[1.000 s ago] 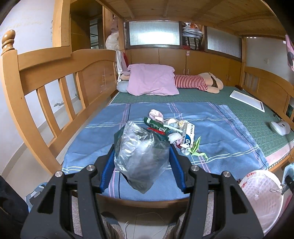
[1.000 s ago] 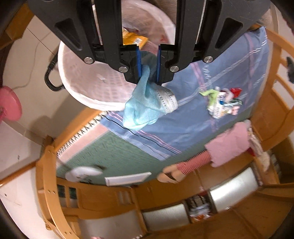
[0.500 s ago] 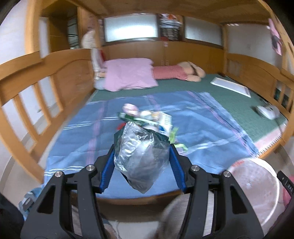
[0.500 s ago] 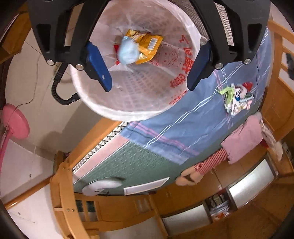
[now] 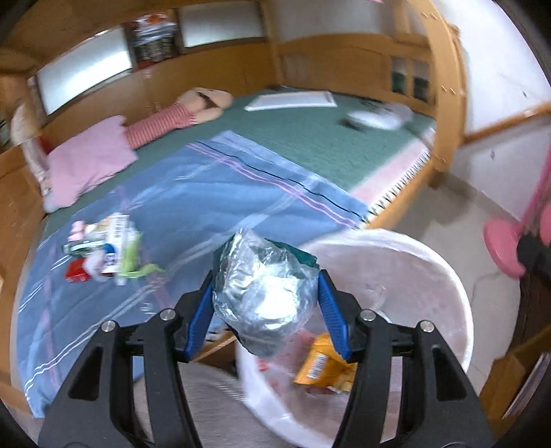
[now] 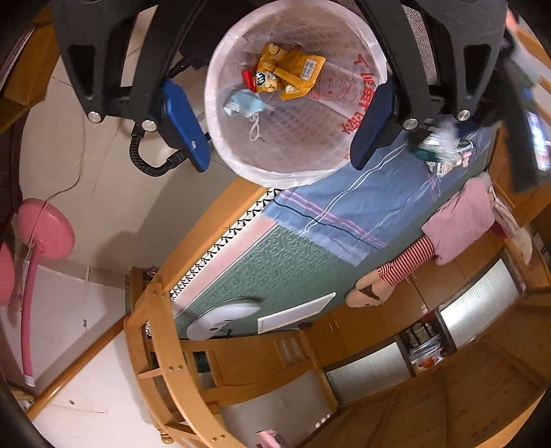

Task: Collect trash
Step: 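Carry the mask and plastic bag over the white bin and release both, then grasp the green paper crane with the right tool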

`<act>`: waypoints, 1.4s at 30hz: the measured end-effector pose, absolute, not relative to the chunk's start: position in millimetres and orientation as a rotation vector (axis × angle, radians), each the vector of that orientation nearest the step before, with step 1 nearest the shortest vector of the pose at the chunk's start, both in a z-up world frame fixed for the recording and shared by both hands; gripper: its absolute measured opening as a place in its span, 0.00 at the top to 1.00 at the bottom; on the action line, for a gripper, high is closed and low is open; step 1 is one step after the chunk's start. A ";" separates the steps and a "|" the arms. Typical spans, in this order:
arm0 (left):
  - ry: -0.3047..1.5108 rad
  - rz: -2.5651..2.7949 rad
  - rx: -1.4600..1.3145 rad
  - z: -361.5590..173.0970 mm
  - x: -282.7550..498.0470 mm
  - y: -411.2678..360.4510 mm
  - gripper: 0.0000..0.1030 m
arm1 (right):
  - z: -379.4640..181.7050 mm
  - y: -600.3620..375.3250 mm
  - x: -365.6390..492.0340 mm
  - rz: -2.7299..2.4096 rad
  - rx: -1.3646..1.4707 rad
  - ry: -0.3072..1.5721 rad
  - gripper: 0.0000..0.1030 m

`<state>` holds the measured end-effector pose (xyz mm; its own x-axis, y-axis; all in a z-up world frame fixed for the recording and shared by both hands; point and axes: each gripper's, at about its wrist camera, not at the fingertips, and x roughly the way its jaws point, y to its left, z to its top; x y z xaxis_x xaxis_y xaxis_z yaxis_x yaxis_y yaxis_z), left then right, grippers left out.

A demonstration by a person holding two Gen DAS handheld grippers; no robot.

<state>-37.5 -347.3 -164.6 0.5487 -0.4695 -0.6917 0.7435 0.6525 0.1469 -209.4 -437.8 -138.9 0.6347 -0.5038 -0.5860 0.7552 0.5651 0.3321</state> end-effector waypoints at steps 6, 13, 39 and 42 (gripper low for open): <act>0.661 -0.808 0.380 -156.1 -33.2 -342.3 0.28 | -141.4 -443.3 -218.3 -0.777 0.621 0.448 0.20; 0.611 -0.766 0.266 -117.1 -4.8 -301.7 0.22 | -138.1 -437.3 -217.1 -0.756 0.617 0.443 0.20; 0.623 -0.081 0.028 -136.2 119.3 -14.4 0.06 | -174.7 -311.7 56.3 -0.181 0.357 0.800 0.20; 0.619 -0.044 0.000 -139.3 128.0 12.6 0.06 | -198.0 -305.3 117.0 -0.108 0.376 0.894 0.20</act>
<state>128.0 12.6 -139.3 0.8135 -0.0410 -0.5801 0.0410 0.9991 -0.0132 117.0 -305.3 -198.0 0.6257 0.0637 -0.7775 0.2465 0.9295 0.2745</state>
